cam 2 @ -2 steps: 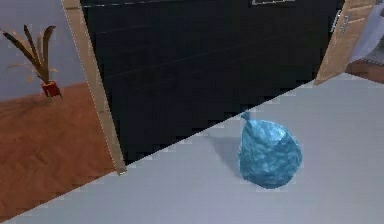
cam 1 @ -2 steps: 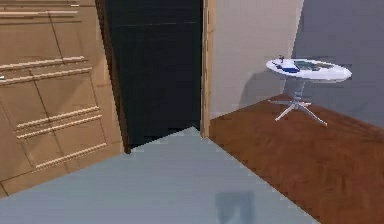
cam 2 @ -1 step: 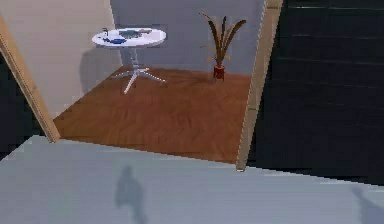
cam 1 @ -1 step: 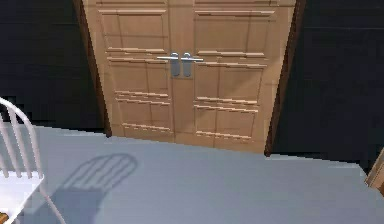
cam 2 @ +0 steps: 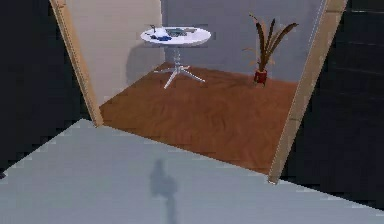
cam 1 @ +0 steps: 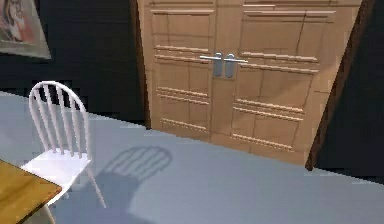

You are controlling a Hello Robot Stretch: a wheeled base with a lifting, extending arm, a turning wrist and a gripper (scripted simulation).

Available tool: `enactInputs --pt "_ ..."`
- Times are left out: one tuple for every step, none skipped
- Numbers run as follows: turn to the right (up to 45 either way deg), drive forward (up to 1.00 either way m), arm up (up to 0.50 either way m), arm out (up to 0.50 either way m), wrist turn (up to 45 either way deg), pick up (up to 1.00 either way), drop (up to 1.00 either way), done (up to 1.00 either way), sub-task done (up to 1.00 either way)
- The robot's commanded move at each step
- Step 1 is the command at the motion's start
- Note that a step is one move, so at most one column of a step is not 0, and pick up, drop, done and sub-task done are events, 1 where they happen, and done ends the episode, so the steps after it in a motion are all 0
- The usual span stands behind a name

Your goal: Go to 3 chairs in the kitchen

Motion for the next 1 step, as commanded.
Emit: enactInputs --pt "0.0 1.0 0.0 0.0 0.0 0.0 0.0 0.0 0.0"
